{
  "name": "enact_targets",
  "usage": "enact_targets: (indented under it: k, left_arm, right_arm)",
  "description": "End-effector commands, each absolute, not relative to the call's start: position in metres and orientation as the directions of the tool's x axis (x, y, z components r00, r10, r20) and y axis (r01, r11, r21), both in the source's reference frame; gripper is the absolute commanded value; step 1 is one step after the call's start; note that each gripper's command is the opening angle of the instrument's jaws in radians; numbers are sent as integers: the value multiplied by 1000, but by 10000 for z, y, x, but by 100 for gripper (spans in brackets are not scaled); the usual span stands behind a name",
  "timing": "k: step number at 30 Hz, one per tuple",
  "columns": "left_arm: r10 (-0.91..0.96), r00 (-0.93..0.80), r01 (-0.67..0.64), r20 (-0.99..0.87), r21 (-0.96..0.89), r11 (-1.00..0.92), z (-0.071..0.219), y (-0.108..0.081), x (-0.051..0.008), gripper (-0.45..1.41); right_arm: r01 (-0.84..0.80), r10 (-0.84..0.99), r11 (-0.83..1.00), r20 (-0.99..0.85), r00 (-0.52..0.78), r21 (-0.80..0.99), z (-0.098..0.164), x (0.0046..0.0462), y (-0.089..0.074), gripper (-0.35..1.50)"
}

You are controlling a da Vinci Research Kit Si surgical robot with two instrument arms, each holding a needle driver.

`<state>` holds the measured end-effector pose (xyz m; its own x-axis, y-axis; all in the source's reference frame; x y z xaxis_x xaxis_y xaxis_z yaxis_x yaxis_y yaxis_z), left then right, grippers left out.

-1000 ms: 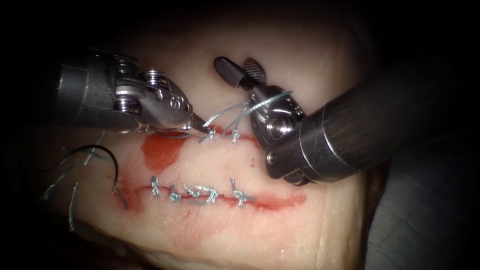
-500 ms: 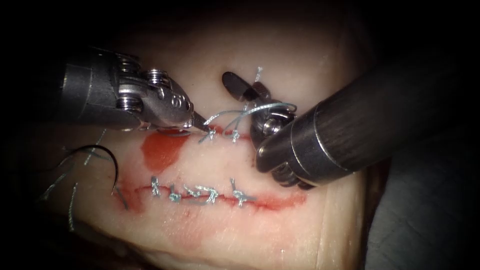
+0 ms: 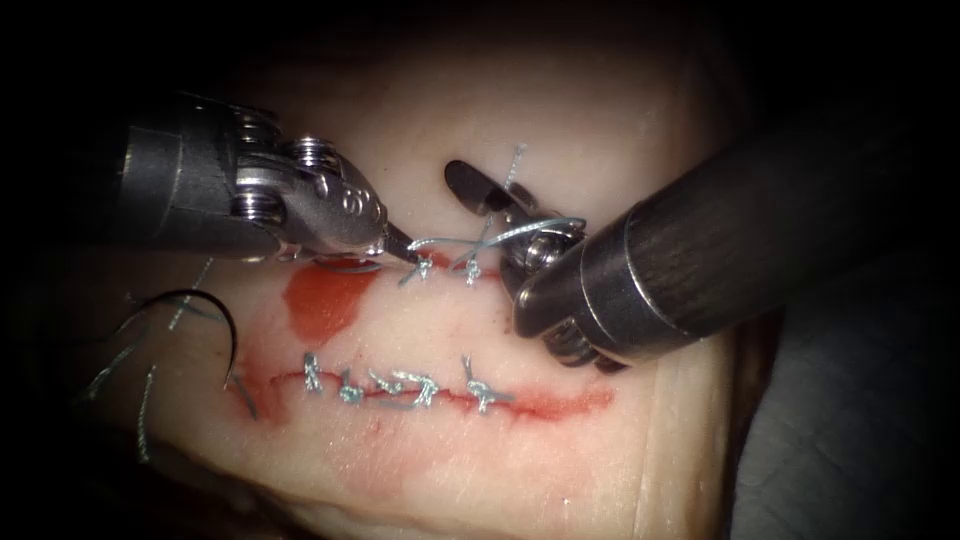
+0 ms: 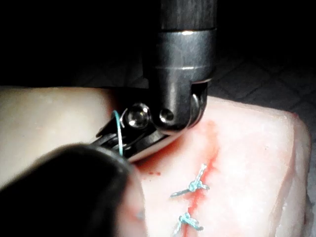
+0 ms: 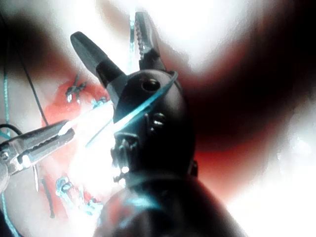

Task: Wound Closure

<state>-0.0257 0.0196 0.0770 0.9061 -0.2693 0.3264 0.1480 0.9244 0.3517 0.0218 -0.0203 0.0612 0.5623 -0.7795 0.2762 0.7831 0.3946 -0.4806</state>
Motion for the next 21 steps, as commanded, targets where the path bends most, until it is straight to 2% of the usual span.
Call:
enact_targets:
  k: [1, 8, 9, 12, 21]
  left_arm:
    - [-270, 906, 149, 327, 351, 924, 775, 198, -261, -45]
    - [-269, 906, 149, 326, 349, 925, 775, 198, -261, -45]
    - [-270, 906, 149, 326, 349, 925, 775, 198, -261, -45]
    - [-270, 906, 150, 326, 349, 925, 774, 198, -261, -45]
    - [-264, 915, 174, 306, 292, 940, 782, 205, -256, -45]
  right_arm:
    - [778, -781, 391, 271, 563, -491, 617, 230, -201, 83]
    - [775, -774, 387, 281, 568, -499, 621, 230, -201, 56]
    - [772, -771, 391, 279, 572, -501, 622, 229, -201, 42]
    - [782, -778, 375, 290, 558, -497, 624, 228, -202, -35]
    - [779, -760, 338, 335, 557, -529, 610, 222, -200, -35]
